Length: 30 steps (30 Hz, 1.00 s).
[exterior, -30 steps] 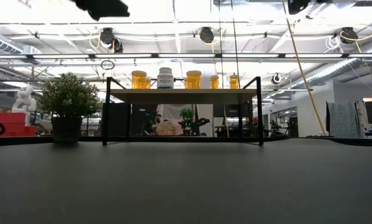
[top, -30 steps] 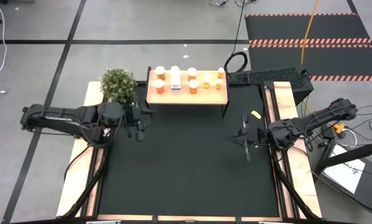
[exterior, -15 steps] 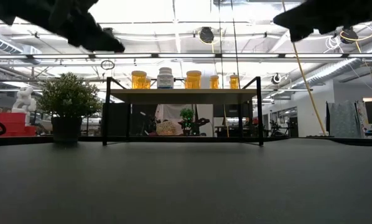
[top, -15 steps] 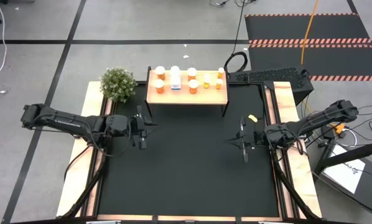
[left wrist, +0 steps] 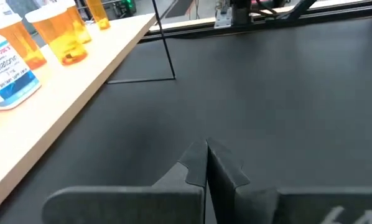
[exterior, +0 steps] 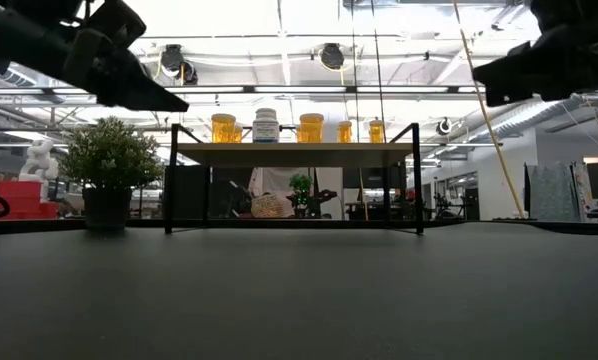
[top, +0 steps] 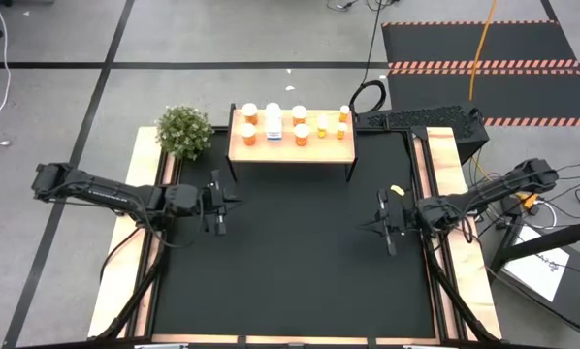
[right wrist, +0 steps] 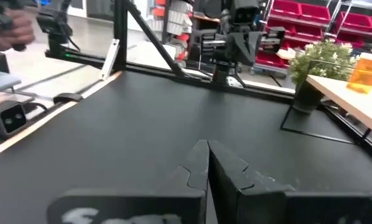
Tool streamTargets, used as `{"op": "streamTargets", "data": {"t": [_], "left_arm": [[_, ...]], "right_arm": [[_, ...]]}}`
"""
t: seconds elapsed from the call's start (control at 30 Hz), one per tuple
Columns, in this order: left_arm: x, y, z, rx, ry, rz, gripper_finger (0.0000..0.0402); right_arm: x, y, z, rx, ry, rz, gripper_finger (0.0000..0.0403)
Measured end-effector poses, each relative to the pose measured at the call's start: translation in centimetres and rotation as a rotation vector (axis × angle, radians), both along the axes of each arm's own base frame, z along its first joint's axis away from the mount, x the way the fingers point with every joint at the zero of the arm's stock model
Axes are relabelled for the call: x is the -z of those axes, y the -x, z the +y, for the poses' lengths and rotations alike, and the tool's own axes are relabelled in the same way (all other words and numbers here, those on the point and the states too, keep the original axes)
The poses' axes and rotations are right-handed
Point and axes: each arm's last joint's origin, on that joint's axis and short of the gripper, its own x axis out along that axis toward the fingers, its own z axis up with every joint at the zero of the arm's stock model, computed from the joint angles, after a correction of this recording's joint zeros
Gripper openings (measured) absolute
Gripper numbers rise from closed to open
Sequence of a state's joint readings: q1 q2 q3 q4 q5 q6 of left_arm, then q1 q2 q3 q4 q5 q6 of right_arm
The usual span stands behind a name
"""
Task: Pick and place medicine bottles onto shelf by color
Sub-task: Return to home position
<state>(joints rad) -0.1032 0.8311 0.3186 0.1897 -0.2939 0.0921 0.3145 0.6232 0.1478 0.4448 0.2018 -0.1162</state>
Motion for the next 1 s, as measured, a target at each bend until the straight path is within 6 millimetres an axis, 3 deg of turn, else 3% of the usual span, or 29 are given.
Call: {"op": "streamTargets", "data": {"t": [0.23,0.67,0.87,1.0], "left_arm": [[0.8,1.1,0.1,-0.001,0.002,-0.046,0.0020],[1.7,3.5,0.3,-0.002,0.034,-0.151,0.0021],[1.4,3.8,0.4,-0.022,0.143,-0.212,0.0021],[1.3,3.8,0.4,-0.006,0.074,-0.209,0.0021]], "right_arm": [[0.9,1.2,-0.3,-0.023,-0.013,-0.043,0.0000],[0.4,2.3,-0.7,-0.024,-0.028,-0.091,0.0000],[0.3,2.8,-0.8,-0.024,-0.030,-0.097,0.0000],[0.1,3.2,-1.0,-0.024,-0.032,-0.123,0.0000]]}}
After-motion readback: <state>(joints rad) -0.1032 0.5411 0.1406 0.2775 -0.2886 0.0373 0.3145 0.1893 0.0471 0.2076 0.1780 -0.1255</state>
